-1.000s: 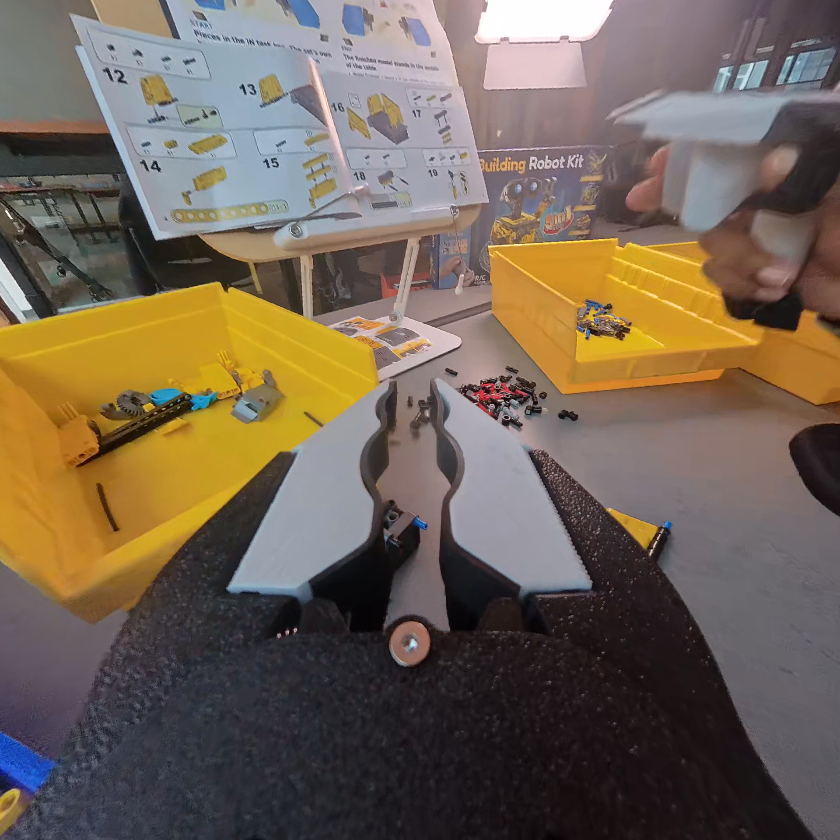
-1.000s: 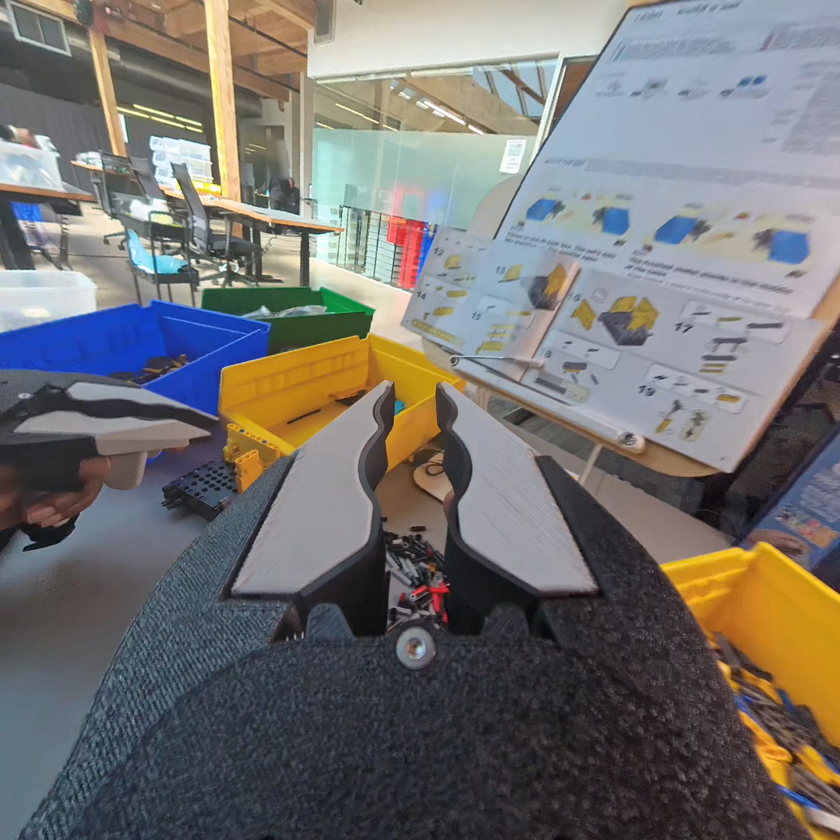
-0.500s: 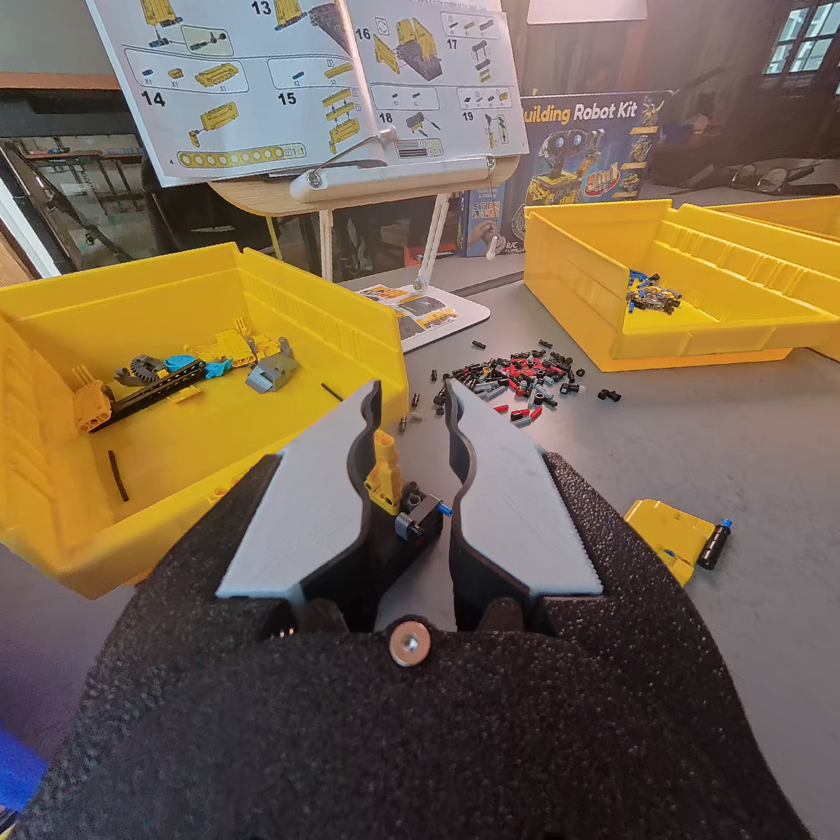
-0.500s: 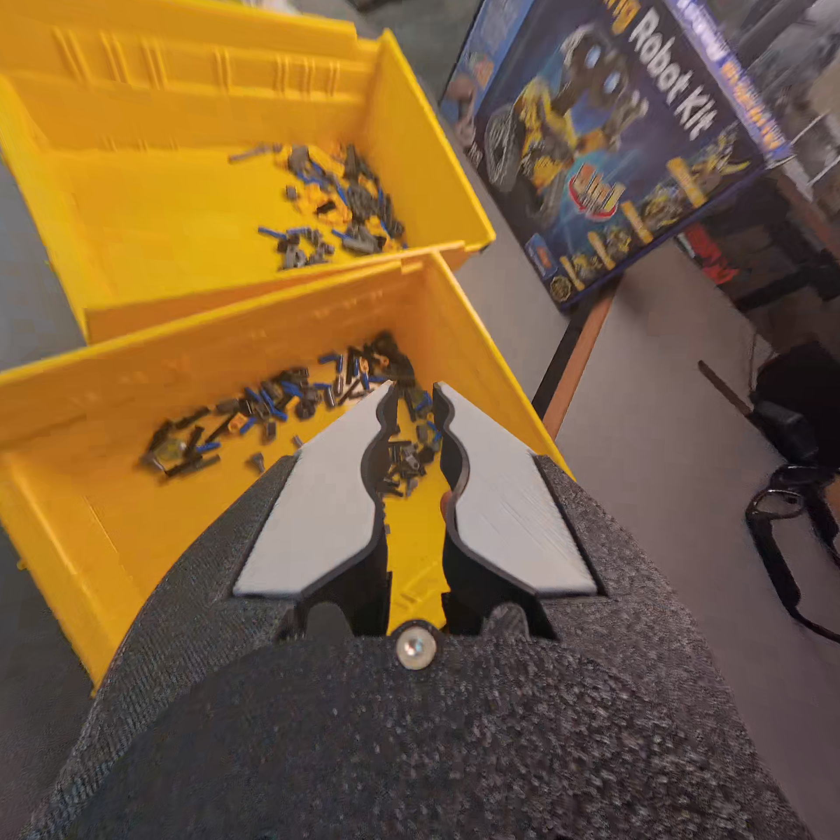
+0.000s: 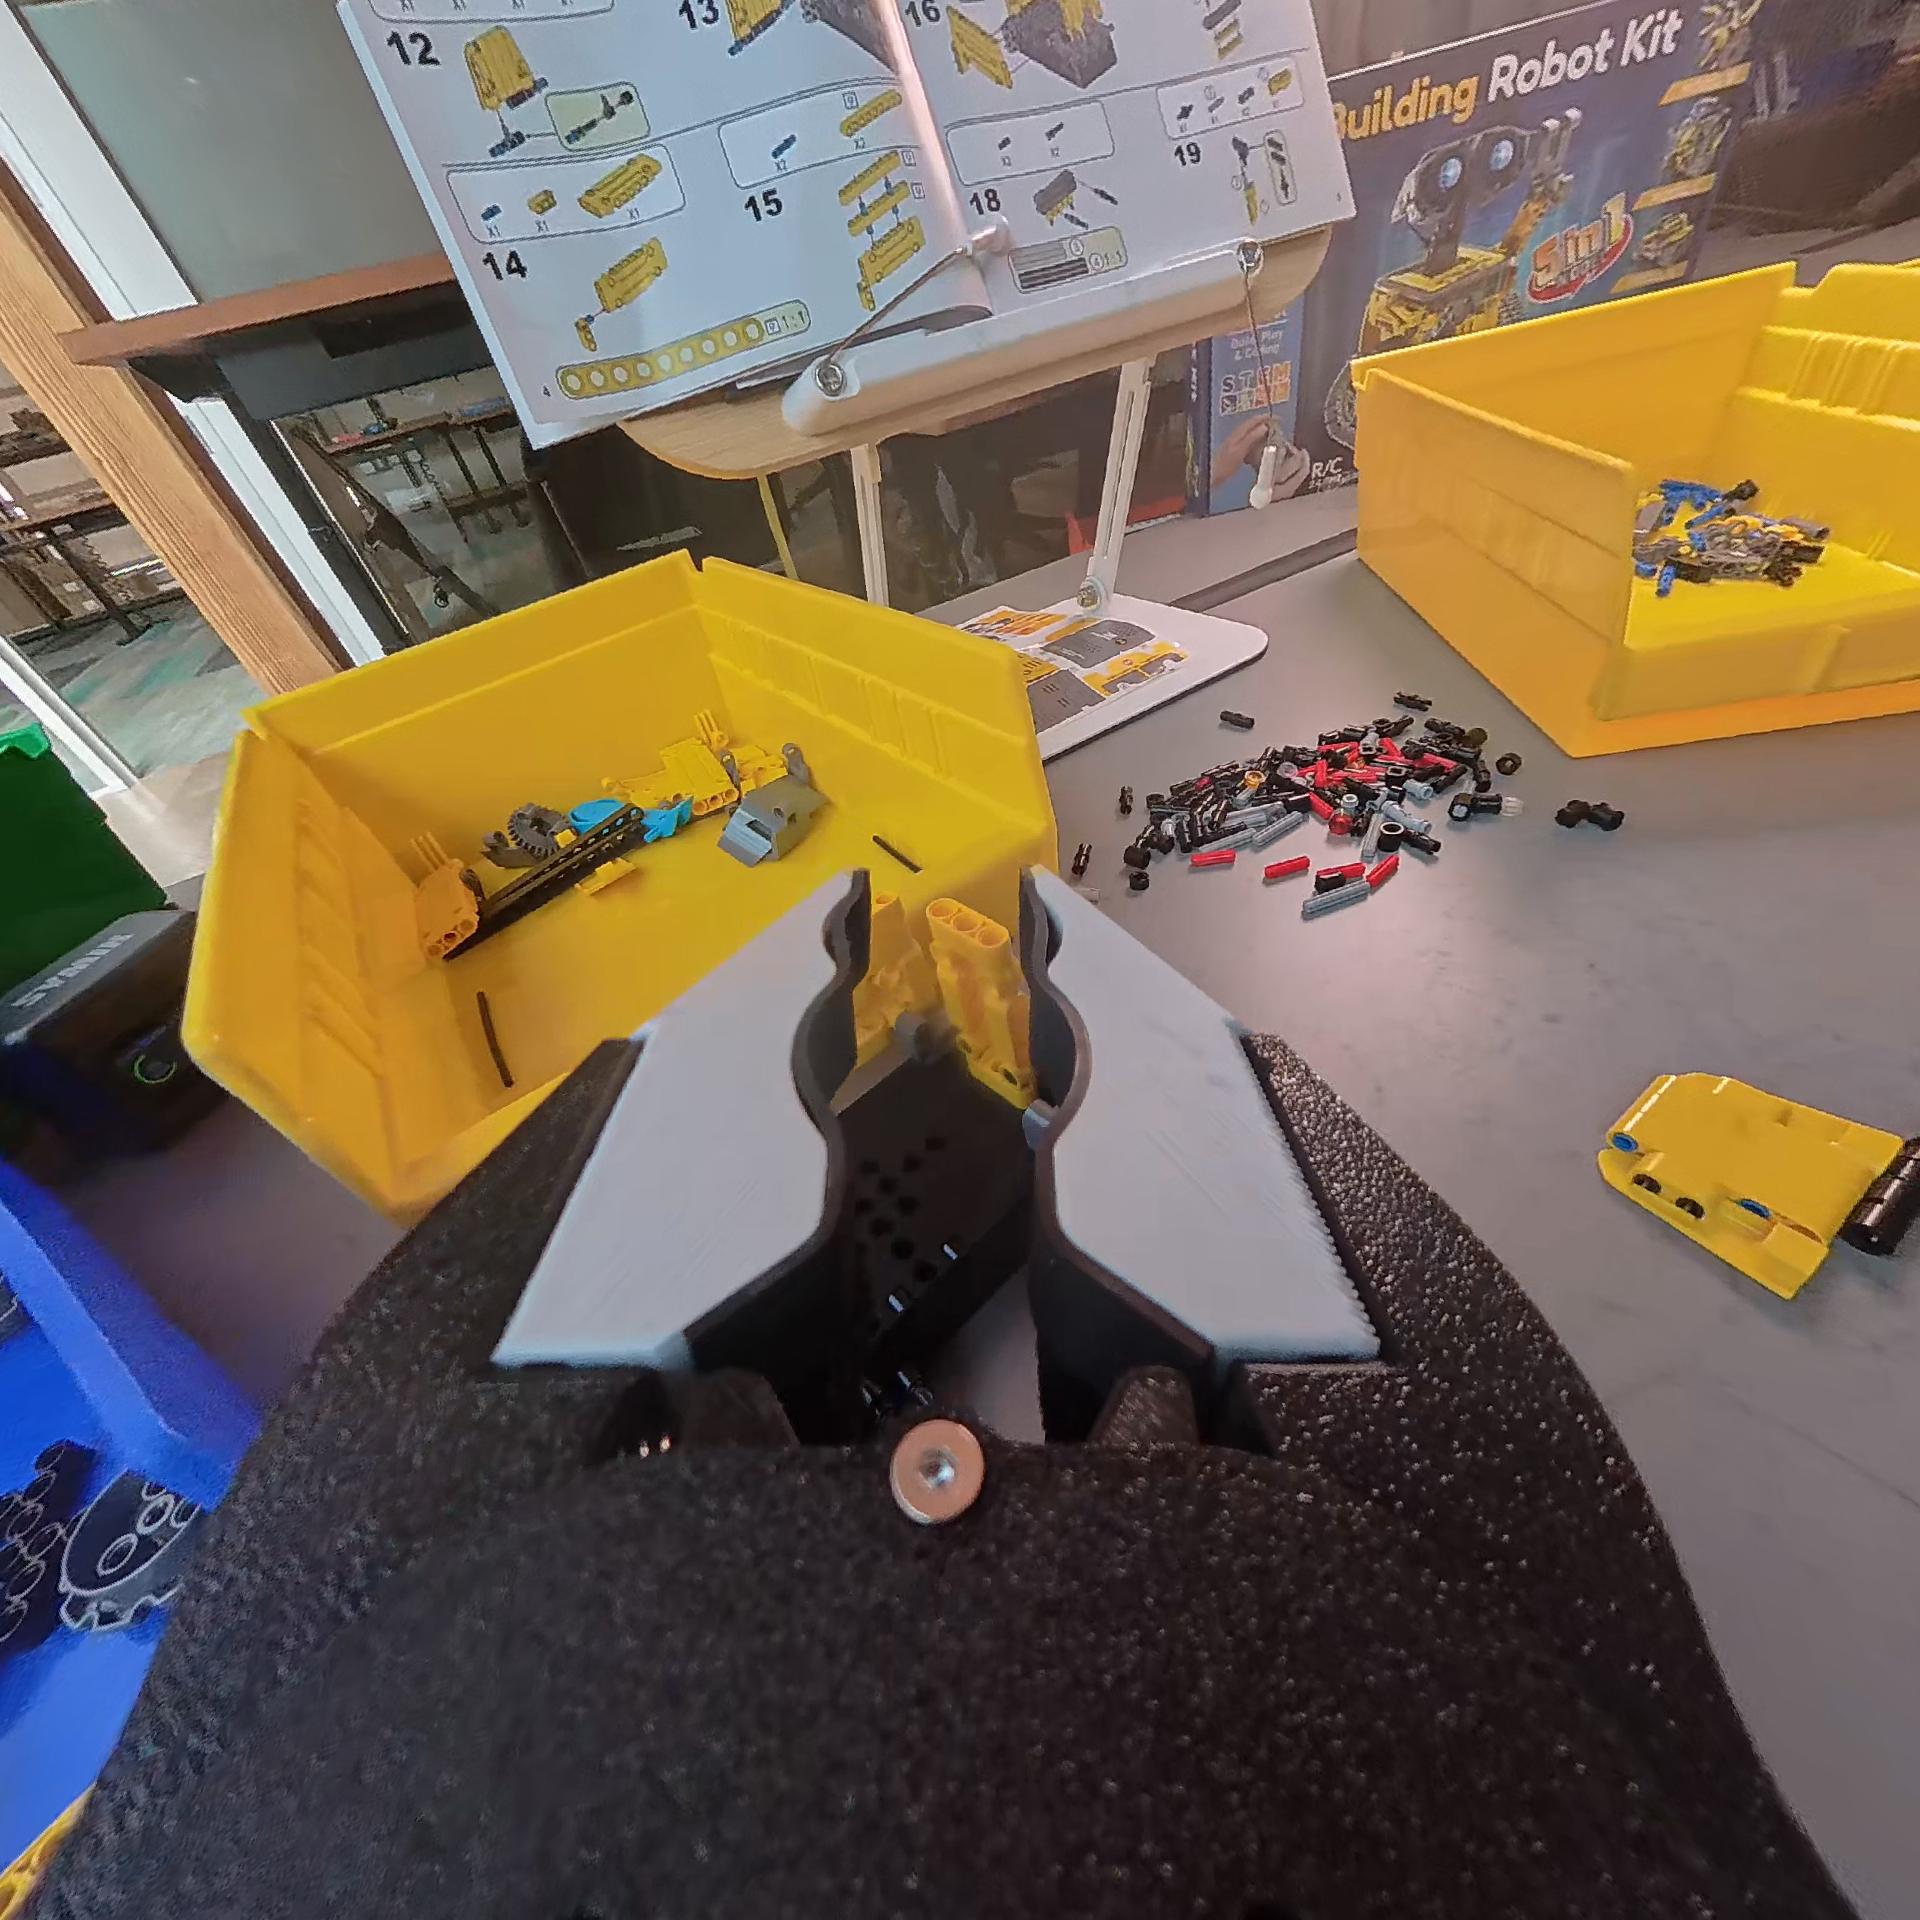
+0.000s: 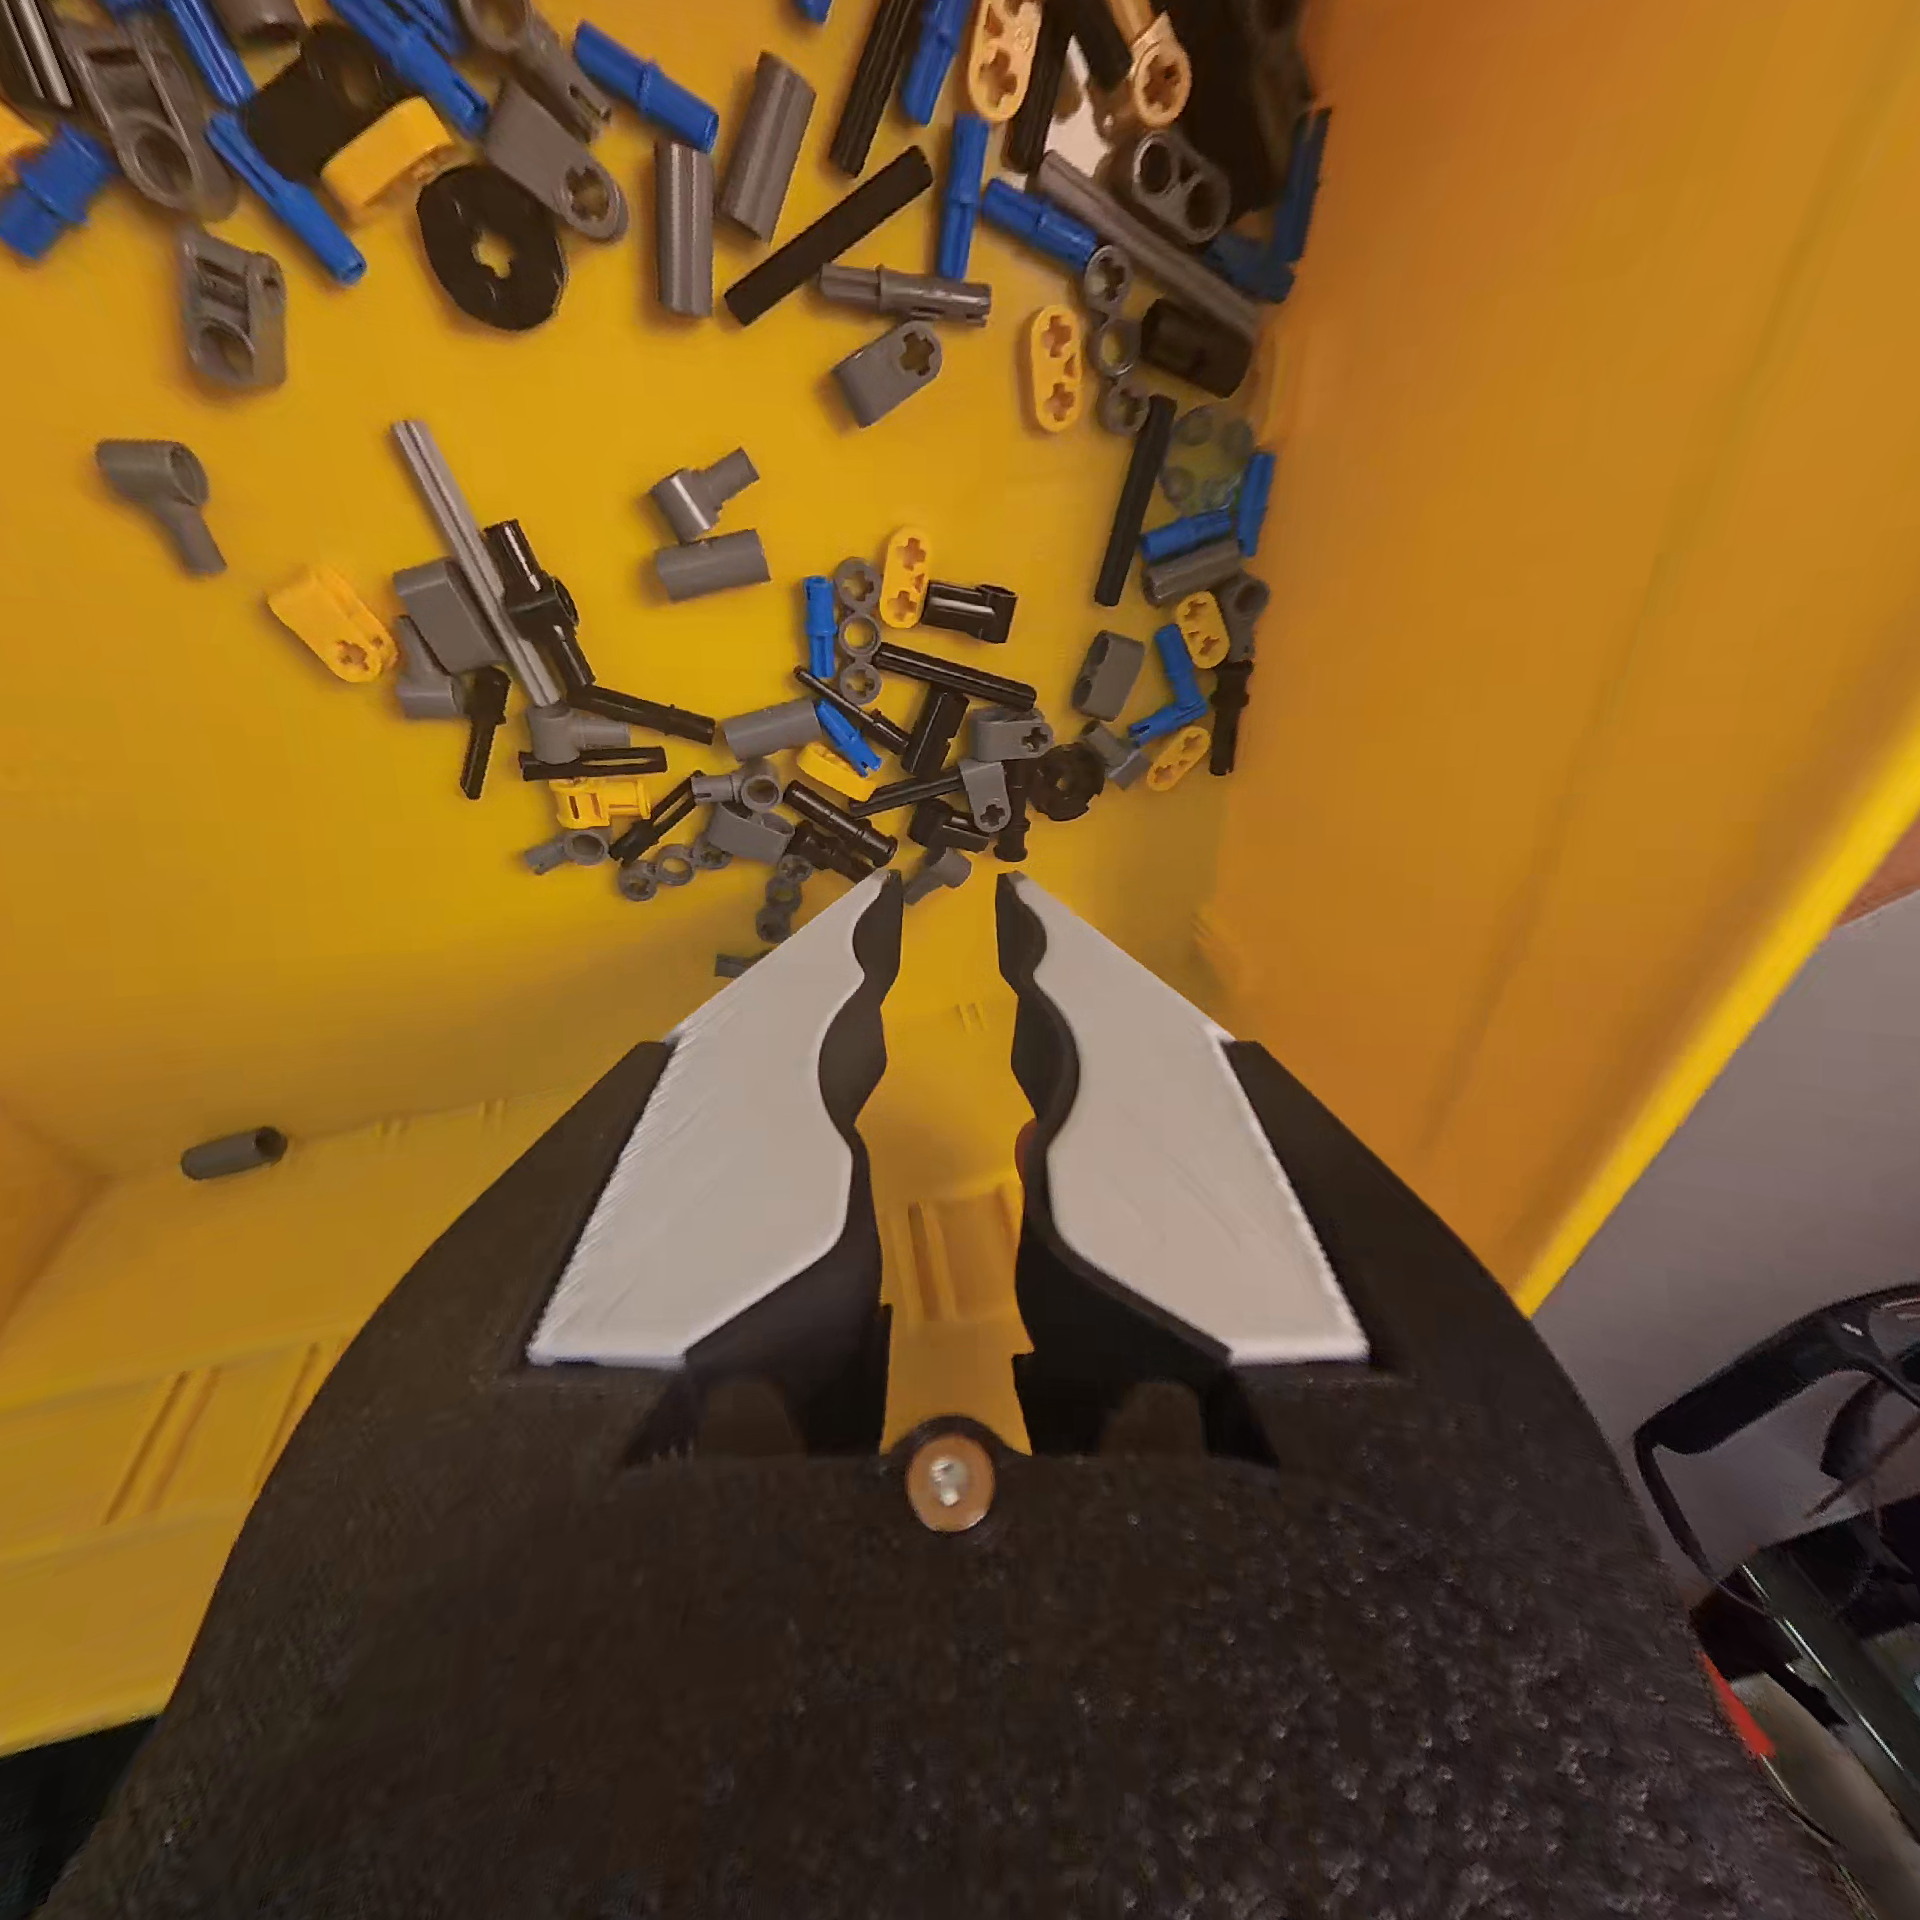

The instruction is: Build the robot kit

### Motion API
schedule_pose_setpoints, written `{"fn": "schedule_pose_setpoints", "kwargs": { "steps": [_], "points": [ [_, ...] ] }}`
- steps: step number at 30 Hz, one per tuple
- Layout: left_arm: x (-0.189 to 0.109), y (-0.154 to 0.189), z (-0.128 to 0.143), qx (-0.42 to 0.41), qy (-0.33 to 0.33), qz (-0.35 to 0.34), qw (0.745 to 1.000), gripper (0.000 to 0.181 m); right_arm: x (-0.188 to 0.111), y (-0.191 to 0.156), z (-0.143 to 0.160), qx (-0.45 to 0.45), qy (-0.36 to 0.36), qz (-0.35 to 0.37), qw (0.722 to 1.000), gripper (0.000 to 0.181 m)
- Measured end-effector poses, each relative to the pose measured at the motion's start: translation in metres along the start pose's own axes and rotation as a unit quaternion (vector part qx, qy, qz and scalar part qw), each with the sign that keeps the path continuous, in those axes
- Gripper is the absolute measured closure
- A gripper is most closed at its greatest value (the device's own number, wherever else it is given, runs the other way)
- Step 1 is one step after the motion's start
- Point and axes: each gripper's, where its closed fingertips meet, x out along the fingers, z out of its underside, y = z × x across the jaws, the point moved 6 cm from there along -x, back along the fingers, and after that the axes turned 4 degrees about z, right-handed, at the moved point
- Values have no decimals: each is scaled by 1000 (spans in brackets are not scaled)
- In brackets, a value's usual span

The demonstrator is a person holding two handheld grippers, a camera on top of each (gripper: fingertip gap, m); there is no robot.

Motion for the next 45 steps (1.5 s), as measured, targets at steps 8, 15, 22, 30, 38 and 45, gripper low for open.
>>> {"fn": "schedule_pose_setpoints", "kwargs": {
  "steps": [8,15,22,30,38,45],
  "points": [
    [6,1,3,-1,-5,18,1000,155,7,-9,6,-4,-7,-17,1000,167],
    [5,3,2,-6,-3,30,1000,157,4,-8,-5,6,25,-20,999,167],
    [4,4,2,-8,-1,36,999,157,5,0,-17,32,67,-21,997,168],
    [2,2,2,-21,5,42,999,158,13,-2,-23,39,66,-38,996,174],
    [2,3,2,-20,3,47,999,159,6,2,-23,51,92,-20,994,174],
    [4,4,3,-16,-2,47,999,159,-15,-2,-17,71,137,-11,988,165]
  ]
}}
